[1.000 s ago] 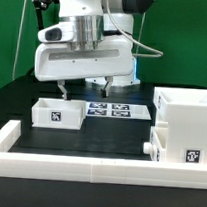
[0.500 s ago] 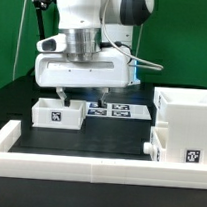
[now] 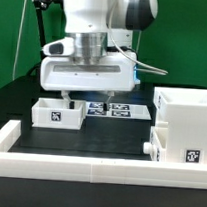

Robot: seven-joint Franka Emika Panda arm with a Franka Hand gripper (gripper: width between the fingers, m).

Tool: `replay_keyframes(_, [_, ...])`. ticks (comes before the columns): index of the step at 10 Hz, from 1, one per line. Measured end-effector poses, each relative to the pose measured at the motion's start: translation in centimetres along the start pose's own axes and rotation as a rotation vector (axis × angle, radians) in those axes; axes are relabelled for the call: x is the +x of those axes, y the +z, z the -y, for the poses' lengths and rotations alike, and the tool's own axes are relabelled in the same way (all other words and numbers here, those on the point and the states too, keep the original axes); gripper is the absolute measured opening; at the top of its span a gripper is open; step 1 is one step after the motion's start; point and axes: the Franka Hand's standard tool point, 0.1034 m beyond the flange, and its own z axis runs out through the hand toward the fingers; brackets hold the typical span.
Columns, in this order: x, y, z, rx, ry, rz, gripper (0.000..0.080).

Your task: Assemble drawer

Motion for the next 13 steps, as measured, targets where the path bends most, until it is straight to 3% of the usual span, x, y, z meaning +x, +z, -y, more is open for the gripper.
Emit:
replay_keyframes(2, [-0.5,0.7,0.9,-0.022,-0.058,-0.004,0.0649])
replay_keyframes(4, [-0.9,1.2,-1.4,-0.031,-0.08,-0.002,0.0649])
replay_keyframes(6, [-1.2,1.2,-3.5,-0.019,-0.102,0.025,0.0649])
replay_keyframes(13, [-1.4,1.4,-3.5,-0.017,-0.105,0.032,0.0649])
